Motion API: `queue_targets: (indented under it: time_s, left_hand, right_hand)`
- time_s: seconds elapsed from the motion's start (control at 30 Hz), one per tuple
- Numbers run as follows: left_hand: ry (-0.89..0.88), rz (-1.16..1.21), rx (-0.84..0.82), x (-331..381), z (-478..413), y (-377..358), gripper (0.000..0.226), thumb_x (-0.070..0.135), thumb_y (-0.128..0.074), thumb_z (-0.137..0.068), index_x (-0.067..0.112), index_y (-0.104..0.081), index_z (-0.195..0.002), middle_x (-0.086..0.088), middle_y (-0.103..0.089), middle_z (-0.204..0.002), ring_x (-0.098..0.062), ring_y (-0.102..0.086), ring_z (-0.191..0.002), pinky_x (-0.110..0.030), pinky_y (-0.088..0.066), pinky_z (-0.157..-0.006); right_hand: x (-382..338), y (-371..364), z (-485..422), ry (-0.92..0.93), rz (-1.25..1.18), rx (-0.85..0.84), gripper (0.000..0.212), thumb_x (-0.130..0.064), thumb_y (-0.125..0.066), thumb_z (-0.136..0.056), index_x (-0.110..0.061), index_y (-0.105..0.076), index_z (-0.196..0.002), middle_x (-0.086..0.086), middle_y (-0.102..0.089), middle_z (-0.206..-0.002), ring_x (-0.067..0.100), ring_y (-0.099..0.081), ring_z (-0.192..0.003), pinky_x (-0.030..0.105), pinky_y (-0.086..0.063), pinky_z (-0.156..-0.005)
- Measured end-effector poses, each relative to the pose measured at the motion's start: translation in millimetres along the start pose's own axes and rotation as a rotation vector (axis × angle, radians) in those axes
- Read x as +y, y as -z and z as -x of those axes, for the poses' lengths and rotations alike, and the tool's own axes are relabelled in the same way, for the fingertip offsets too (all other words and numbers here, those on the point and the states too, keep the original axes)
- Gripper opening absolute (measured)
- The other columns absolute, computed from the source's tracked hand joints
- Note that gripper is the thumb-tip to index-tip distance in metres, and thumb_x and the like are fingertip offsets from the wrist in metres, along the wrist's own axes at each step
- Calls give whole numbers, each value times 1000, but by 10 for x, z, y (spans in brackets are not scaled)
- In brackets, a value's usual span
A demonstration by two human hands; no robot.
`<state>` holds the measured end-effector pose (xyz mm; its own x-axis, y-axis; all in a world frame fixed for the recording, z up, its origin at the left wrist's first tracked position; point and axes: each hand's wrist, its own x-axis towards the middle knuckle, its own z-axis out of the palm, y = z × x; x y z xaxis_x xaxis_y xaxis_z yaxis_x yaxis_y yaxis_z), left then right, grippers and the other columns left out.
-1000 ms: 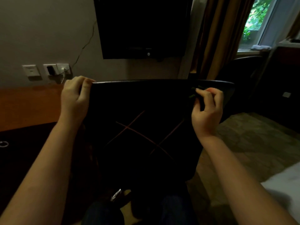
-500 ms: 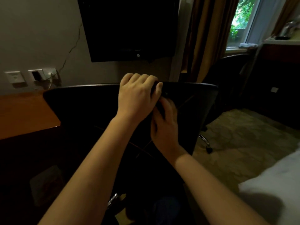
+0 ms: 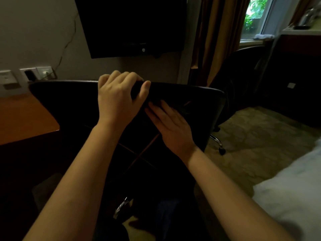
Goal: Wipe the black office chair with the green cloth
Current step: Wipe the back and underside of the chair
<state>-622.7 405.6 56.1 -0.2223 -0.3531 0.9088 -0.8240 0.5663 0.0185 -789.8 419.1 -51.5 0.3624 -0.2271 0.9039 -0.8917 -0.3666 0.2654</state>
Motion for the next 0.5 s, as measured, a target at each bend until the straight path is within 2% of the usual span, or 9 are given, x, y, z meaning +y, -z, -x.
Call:
queue_targets:
  time_s: [0.07, 0.17, 0.27, 0.33, 0.43, 0.5]
  left_hand:
    - [0, 8, 6, -52, 14, 12, 40, 45, -42, -100, 15, -68, -92, -2, -69, -91, -26, -60, -91, -39, -34, -87]
    - [-8, 20, 16, -78, 27, 12, 43, 46, -39, -101, 14, -67, -93, -2, -69, -91, -26, -59, -91, -38, -33, -86]
    - [-17, 26, 18, -67, 27, 3, 43, 46, -38, -102, 15, -67, -94, -2, -69, -92, -26, -59, -92, -39, -33, -86]
    - [-20, 26, 35, -60, 35, -1, 40, 44, -41, -102, 15, -67, -93, -3, -69, -92, -26, -59, -91, -39, -33, -86]
    - [-12, 34, 47, -45, 49, -4, 38, 42, -42, -101, 14, -67, -93, -3, -68, -92, -27, -58, -91, -39, -32, -87]
    - [6, 36, 40, -30, 49, -3, 38, 42, -42, -101, 13, -66, -93, -4, -68, -92, -28, -57, -91, -38, -32, -88]
  right_hand:
    - [107, 119, 70, -26, 19, -1, 49, -11, -46, -100, -19, -36, -147, -5, -28, -154, 15, -20, -147, 30, -19, -118]
    - [310, 299, 169, -73, 16, 43, 38, -14, -30, -106, -16, -43, -143, 1, -38, -149, 22, -35, -140, 36, -33, -113]
    - [515, 445, 299, -127, 46, 84, 37, -14, -28, -108, -13, -42, -143, 5, -40, -147, 25, -34, -138, 38, -31, -114]
    - [625, 516, 374, -186, 19, 106, 39, -9, -36, -105, -12, -39, -144, 8, -37, -146, 23, -26, -144, 40, -27, -117]
    - [675, 569, 399, -255, -46, 111, 57, 5, -53, -93, -11, -36, -145, 10, -34, -149, 19, -16, -148, 42, -23, -118]
    - [645, 555, 384, -253, -80, 106, 54, 2, -53, -95, -9, -36, -145, 6, -32, -150, 21, -16, -148, 43, -22, -118]
